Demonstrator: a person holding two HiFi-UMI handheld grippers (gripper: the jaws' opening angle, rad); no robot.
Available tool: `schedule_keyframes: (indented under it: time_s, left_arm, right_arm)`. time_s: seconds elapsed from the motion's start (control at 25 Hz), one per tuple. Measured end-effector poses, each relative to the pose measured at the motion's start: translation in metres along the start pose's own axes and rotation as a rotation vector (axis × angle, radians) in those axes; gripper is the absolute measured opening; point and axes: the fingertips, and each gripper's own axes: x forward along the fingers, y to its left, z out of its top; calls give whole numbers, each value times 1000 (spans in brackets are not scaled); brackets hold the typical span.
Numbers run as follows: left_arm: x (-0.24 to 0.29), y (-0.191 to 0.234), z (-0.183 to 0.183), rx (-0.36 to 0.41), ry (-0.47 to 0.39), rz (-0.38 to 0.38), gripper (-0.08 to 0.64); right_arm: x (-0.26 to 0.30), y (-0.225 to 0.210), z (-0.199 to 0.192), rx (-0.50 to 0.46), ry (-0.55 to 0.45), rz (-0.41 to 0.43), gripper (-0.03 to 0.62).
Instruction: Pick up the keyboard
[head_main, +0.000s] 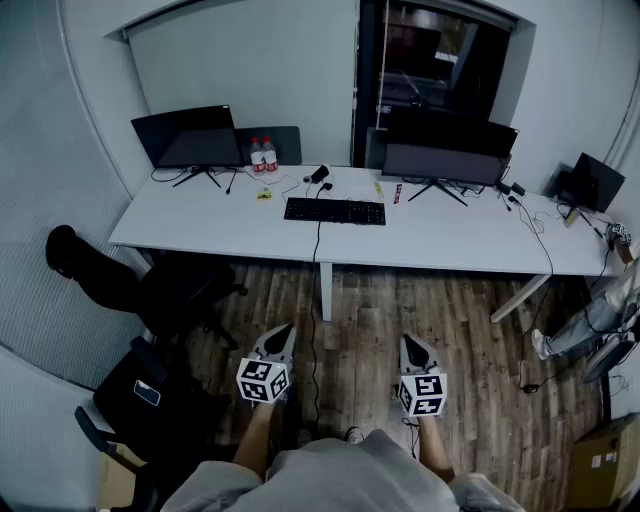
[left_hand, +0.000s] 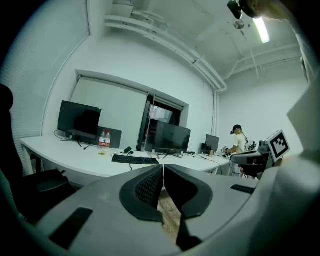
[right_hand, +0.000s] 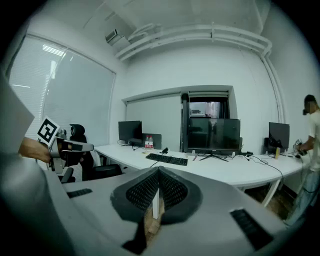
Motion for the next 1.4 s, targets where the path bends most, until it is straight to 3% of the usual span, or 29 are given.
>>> schedule_keyframes:
  time_s: [0.8,0.92,1.04,1.12,1.4]
  left_arm:
    - [-12,-8,-10,-11,3,34,18]
    - [-11,-12,-10,-18,0,26,39]
    - [-9,-20,-12,-24,2,11,147]
    - [-7,-26,-15,-25,10,10,179]
    - [-2,-44,-25,-33,28,27,198]
  right_arm:
    - [-12,-4,-9,-1,-12,9,2]
    - [-14,-7,-9,13,-22,27,58]
    - [-15,-9,-14,29,-19,59,155]
    - [-16,-12,-17,38,-16,75,204]
    - [-20,-26,-28,46,-6,106,213]
